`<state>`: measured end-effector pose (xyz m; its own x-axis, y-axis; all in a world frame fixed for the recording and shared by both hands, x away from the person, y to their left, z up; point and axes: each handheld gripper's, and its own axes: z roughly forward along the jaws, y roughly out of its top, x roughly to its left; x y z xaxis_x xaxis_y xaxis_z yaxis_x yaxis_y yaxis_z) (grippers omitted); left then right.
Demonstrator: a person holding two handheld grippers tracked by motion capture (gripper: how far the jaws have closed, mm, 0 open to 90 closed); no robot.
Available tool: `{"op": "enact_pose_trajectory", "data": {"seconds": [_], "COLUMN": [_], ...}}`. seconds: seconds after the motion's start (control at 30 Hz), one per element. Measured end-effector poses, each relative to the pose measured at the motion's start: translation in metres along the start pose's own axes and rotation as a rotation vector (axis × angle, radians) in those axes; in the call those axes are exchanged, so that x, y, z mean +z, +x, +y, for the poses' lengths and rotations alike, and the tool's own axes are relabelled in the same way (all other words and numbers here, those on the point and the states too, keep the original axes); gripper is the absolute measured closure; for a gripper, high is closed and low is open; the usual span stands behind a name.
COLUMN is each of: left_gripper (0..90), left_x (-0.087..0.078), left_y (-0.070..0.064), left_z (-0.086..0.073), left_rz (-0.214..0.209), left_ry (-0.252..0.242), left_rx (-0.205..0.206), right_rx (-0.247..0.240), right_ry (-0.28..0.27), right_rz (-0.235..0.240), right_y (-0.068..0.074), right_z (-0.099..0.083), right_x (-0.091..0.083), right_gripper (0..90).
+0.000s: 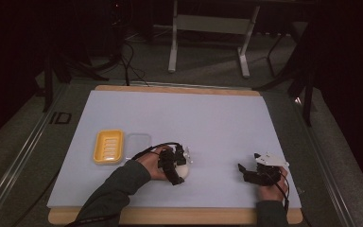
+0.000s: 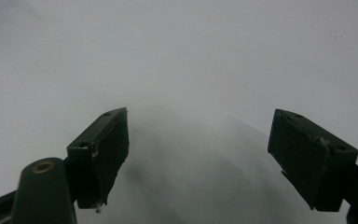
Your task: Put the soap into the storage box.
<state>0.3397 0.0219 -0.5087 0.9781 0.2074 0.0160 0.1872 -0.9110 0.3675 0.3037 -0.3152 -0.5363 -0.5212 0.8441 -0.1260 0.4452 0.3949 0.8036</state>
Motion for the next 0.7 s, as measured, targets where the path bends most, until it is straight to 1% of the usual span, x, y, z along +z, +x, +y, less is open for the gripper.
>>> {"op": "enact_pose_trajectory", "data": {"seconds": [0.13,0.2,0.3,0.47,0.63,0.7], "left_gripper": [24.1,24.1,24.1,24.1,24.1,24.1], "left_x": [-0.0014,-0.002,-0.0025,-0.0048,-0.0062,-0.0069], "left_y": [0.0022,0.0035,0.0042,0.0066,0.0086,0.0094], "left_z": [-0.0022,-0.0033,-0.0044,-0.0063,-0.0085,-0.0091], "left_rz": [0.018,0.024,0.028,0.048,0.056,0.056], "left_ry": [0.012,0.022,0.021,0.044,0.051,0.052], "left_rx": [-0.015,-0.014,-0.024,-0.042,-0.067,-0.069], "right_rx": [0.0,0.0,0.0,0.001,0.001,0.001], "right_ry": [0.0,0.0,-0.001,-0.002,-0.003,-0.003], "right_rz": [0.0,0.0,0.0,0.0,0.0,0.0], "right_y": [0.0,0.0,0.0,0.0,0.0,0.0], "right_z": [0.0,0.0,0.0,-0.0001,-0.0001,-0.0001], "right_x": [0.0,0.0,0.0,-0.0001,-0.0001,-0.0002], "right_gripper": [19.9,19.9,19.9,19.9,19.9,19.9]}}
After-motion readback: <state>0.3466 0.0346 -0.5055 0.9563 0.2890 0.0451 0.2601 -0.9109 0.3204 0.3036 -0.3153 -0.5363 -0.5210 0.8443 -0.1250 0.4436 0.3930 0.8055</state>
